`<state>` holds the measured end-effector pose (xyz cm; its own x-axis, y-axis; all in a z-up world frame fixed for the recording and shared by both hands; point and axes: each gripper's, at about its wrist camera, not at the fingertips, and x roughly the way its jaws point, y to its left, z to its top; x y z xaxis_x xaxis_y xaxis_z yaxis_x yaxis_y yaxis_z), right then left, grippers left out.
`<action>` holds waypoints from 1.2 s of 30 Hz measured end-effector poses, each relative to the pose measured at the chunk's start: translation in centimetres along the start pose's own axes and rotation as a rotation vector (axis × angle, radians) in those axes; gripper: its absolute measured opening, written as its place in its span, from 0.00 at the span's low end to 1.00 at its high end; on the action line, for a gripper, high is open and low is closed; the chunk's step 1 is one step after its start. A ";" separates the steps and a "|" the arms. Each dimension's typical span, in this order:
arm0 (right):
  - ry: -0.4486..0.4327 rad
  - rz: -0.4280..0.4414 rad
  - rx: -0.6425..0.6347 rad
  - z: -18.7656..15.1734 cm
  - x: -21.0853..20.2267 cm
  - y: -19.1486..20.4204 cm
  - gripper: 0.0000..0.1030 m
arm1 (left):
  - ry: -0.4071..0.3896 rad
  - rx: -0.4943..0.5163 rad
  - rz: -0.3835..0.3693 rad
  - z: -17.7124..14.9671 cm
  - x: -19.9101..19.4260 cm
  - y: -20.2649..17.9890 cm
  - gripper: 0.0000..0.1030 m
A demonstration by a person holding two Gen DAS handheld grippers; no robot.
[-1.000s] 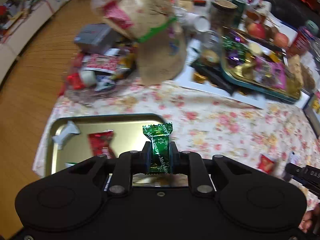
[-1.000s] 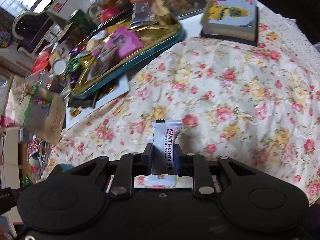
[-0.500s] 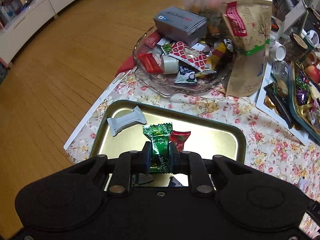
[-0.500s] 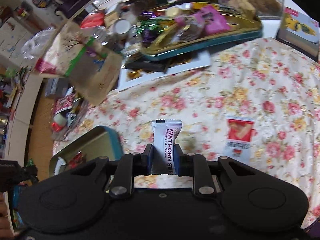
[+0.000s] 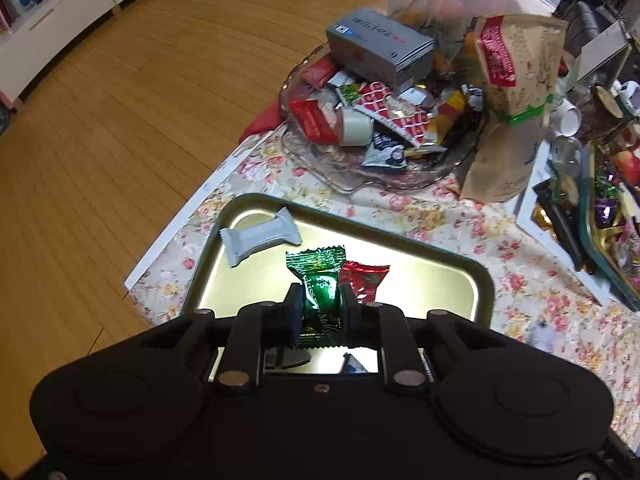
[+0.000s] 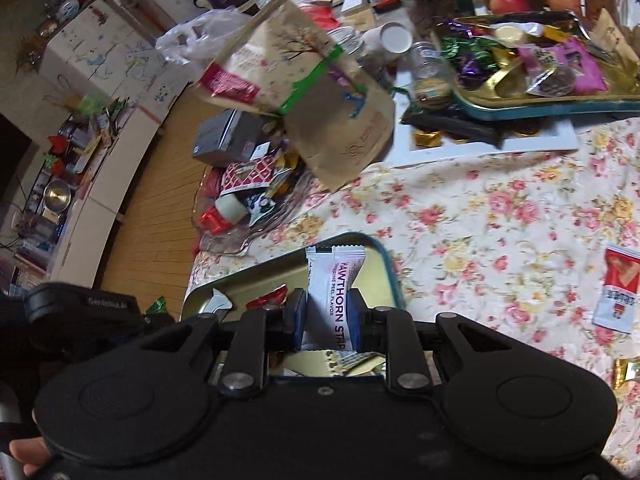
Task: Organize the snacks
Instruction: 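Lift both held snacks and carry them over the small gold tray, then open the left tool to drop the green candy onto the tray, then open the right tool to drop the Hawthorn packet onto the tray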
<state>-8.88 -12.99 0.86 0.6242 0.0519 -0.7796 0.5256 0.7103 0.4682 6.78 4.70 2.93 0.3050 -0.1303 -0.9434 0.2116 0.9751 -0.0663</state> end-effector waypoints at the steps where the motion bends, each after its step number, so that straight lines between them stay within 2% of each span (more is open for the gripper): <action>1: 0.004 -0.001 -0.007 -0.1 0.3 0.3 0.23 | -0.011 0.007 -0.002 0.0 -0.3 -0.1 0.33; 4: 0.018 -0.012 -0.023 -0.5 1.2 0.8 0.23 | -0.048 0.007 0.033 0.0 -1.0 -0.2 0.33; 6: 0.021 -0.023 -0.028 -0.7 1.6 0.9 0.23 | -0.043 -0.011 0.027 0.1 -1.0 0.2 0.33; 9: 0.017 -0.035 -0.030 -0.6 1.9 0.8 0.23 | 0.002 -0.072 -0.012 0.3 -0.4 1.2 0.33; 11: 0.009 -0.033 -0.034 -0.5 1.8 0.9 0.23 | 0.026 -0.098 -0.011 0.2 0.0 1.5 0.33; 14: -0.010 -0.028 -0.038 -0.2 1.7 1.3 0.24 | 0.054 -0.109 0.003 0.0 0.5 1.3 0.33; 18: -0.022 -0.010 -0.046 0.0 2.0 2.1 0.25 | 0.106 -0.114 -0.033 -0.3 1.2 1.0 0.33; 21: -0.042 0.013 -0.054 0.1 2.0 2.7 0.26 | 0.112 -0.108 -0.039 -0.4 1.2 0.6 0.33; 22: -0.057 0.020 -0.056 0.0 1.9 2.9 0.28 | 0.109 -0.102 -0.036 -0.5 1.2 0.4 0.33; 24: -0.077 0.021 -0.066 0.0 1.6 3.2 0.43 | 0.105 -0.091 -0.034 -0.5 1.1 0.2 0.33; 25: -0.087 0.019 -0.066 0.0 1.5 3.4 0.46 | 0.104 -0.087 -0.038 -0.6 1.1 0.1 0.33; 34: -0.097 -0.014 -0.092 0.0 1.6 3.5 0.47 | 0.107 -0.054 -0.043 -0.9 1.1 -1.0 0.33; 36: -0.110 -0.024 -0.114 -0.1 1.5 3.6 0.51 | 0.098 -0.036 -0.039 -1.0 1.0 -1.4 0.33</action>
<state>-6.11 -10.27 1.37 0.6751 -0.0391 -0.7367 0.4762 0.7859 0.3945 5.87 3.39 1.74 0.2046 -0.1523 -0.9669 0.1873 0.9757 -0.1141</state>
